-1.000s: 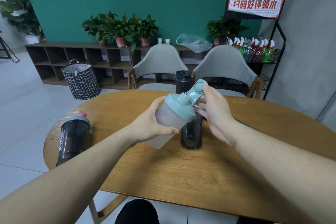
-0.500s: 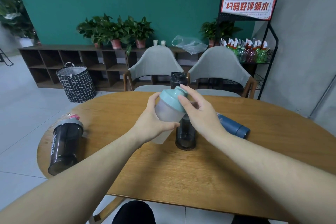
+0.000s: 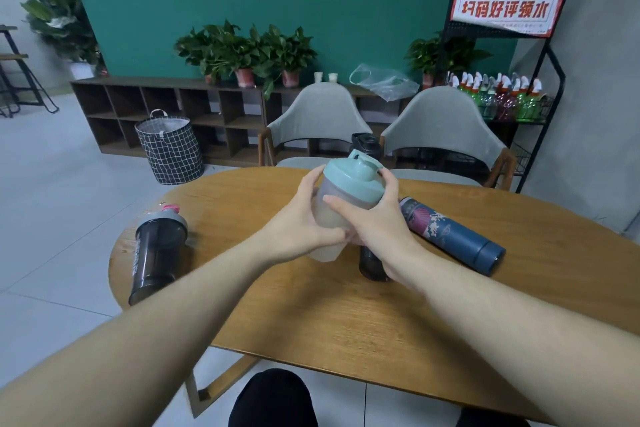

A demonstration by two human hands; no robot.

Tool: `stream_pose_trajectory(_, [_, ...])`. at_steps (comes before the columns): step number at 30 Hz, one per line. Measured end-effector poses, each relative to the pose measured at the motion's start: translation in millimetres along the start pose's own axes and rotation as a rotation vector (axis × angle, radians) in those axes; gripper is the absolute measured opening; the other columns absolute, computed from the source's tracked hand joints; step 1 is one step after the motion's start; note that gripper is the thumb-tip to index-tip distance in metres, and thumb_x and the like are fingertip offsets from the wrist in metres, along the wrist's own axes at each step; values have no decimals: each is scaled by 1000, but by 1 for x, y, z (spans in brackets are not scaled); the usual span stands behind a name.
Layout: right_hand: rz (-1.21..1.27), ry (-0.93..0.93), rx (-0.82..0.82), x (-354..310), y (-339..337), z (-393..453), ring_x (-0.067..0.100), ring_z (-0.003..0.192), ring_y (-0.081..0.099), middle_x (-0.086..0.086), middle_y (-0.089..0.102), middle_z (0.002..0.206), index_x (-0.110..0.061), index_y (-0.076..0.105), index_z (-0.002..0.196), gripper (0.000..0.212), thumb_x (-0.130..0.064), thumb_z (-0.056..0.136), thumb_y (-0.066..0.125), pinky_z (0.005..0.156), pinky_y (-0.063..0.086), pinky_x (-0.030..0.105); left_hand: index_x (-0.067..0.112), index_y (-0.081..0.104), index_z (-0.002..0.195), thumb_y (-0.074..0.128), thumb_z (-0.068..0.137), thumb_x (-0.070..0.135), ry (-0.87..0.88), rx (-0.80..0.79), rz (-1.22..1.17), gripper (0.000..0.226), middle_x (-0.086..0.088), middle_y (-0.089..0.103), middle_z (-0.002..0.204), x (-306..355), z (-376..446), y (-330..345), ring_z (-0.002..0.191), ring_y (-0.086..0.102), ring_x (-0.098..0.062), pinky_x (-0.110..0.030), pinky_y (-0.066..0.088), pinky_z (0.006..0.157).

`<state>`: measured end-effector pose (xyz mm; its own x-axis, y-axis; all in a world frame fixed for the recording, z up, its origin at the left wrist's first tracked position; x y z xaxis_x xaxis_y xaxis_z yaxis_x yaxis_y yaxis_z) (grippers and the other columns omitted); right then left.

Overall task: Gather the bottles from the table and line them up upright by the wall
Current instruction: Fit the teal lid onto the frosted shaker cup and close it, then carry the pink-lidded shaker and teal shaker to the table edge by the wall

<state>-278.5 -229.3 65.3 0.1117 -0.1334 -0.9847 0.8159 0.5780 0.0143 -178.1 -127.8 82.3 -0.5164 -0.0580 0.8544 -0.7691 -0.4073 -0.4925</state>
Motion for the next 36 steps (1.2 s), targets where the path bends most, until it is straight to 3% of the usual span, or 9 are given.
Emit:
stream_pose_trajectory(5, [-90, 28, -79, 4, 12, 3, 15, 125, 58, -17, 49, 136, -53, 27, 143, 102, -41, 66, 94, 97, 59, 48, 36, 44, 144, 49, 74, 53, -164, 190, 284, 72, 1, 50, 146, -39, -8, -88, 132, 50, -21, -41, 39, 108])
stream_pose_trajectory(8, [-115, 34, -117, 9, 24, 3, 16, 126, 57, -17, 48, 137, -54, 26, 143, 103, -40, 66, 93, 99, 57, 48, 32, 47, 140, 51, 72, 68, -432, 302, 572, 77, -5, 52, 146, -97, -15, -144, 135, 48, -32, -54, 41, 108])
stream_pose_trajectory(11, [-168, 21, -144, 15, 37, 3, 15, 127, 56, -15, 48, 141, -54, 27, 143, 103, -44, 65, 92, 100, 57, 48, 33, 36, 146, 57, 70, 79, -679, 310, 710, 91, -12, 45, 150, -152, -29, -178, 139, 39, -39, -58, 38, 108])
stream_pose_trajectory(15, [-253, 1, -180, 19, 51, 2, 14, 133, 50, -9, 43, 149, -69, 27, 128, 95, -52, 60, 90, 107, 51, 45, 36, 29, 149, 59, 64, 86, -804, 367, 708, 103, -14, 39, 152, -191, -45, -193, 139, 37, -42, -56, 40, 107])
stream_pose_trajectory(19, [-322, -60, -222, 17, 59, 2, 13, 135, 46, -10, 43, 149, -57, 21, 139, 98, -39, 74, 91, 106, 46, 33, 37, 16, 155, 62, 72, 78, -883, 397, 648, 103, -16, 28, 156, -207, -57, -189, 138, 37, -45, -55, 46, 99])
stream_pose_trajectory(22, [-352, -89, -239, 18, 64, 2, 11, 133, 47, -14, 44, 143, -56, 20, 138, 97, -37, 75, 91, 103, 45, 29, 37, 8, 157, 71, 78, 60, -868, 407, 583, 104, -17, 30, 156, -214, -62, -187, 136, 40, -44, -53, 44, 100])
stream_pose_trajectory(25, [-366, -109, -249, 18, 65, 1, 10, 132, 49, -15, 46, 141, -54, 22, 141, 97, -36, 75, 91, 99, 44, 24, 29, 19, 154, 81, 70, 47, -814, 492, 471, 106, -18, 46, 144, -214, -67, -190, 122, 52, -43, -52, 50, 91])
stream_pose_trajectory(32, [-390, -92, -254, 13, 47, 0, 9, 129, 51, -10, 45, 146, -71, 23, 129, 97, -55, 61, 90, 107, 48, 35, 17, 23, 156, 87, 61, 27, -522, 554, -73, 115, -14, 54, 140, -169, -40, -159, 111, 60, -32, -32, 49, 75])
stream_pose_trajectory(36, [-372, -100, -233, 2, 16, -4, -8, 120, 51, -29, 47, 130, -47, 26, 150, 102, -38, 72, 92, 96, 48, 21, 33, 9, 159, 80, 76, 15, -369, 482, -260, 111, -6, 50, 133, -115, -9, -121, 103, 62, -27, -35, 53, 69])
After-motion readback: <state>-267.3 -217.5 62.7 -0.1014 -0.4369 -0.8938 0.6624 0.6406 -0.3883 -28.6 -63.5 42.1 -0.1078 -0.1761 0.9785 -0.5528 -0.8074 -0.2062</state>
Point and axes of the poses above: each hand's wrist, its own z-axis towards the middle knuckle, its own y-axis out of the palm, x = y × z, the point moved 7 cm from there along z, towards the middle knuckle
